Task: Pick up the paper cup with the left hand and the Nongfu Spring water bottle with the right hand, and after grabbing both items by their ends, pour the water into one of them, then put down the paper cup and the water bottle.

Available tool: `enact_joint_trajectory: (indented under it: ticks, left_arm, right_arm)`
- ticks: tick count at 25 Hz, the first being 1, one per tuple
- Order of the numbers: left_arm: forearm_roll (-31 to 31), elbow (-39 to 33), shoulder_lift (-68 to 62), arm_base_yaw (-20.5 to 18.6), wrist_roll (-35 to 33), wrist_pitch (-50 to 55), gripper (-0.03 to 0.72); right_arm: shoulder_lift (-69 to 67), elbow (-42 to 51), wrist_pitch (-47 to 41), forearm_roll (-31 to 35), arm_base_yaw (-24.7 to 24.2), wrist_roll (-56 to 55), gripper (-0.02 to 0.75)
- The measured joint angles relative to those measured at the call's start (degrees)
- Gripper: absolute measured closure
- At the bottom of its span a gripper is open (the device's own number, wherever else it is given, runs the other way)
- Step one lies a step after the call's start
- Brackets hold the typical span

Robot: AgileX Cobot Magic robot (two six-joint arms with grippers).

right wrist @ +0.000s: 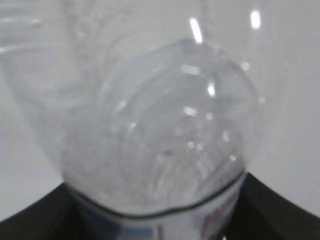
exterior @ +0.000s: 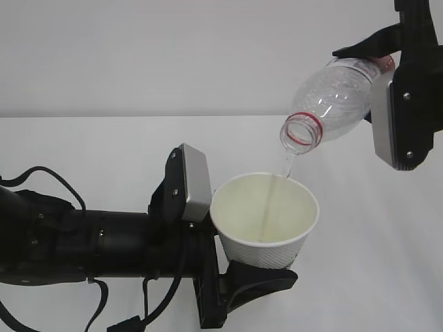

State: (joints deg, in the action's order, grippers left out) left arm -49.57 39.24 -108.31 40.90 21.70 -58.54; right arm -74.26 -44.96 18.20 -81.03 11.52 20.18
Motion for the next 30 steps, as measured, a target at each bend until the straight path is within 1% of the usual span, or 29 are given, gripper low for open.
enact_joint_trajectory:
  ticks: [30]
  left_arm:
    - [0.1, 0.0, 0.0, 0.0, 0.0, 0.0, 0.108]
  right_arm:
    - [0.0, -0.1, 0.0, 0.0, 0.0, 0.2, 0.253]
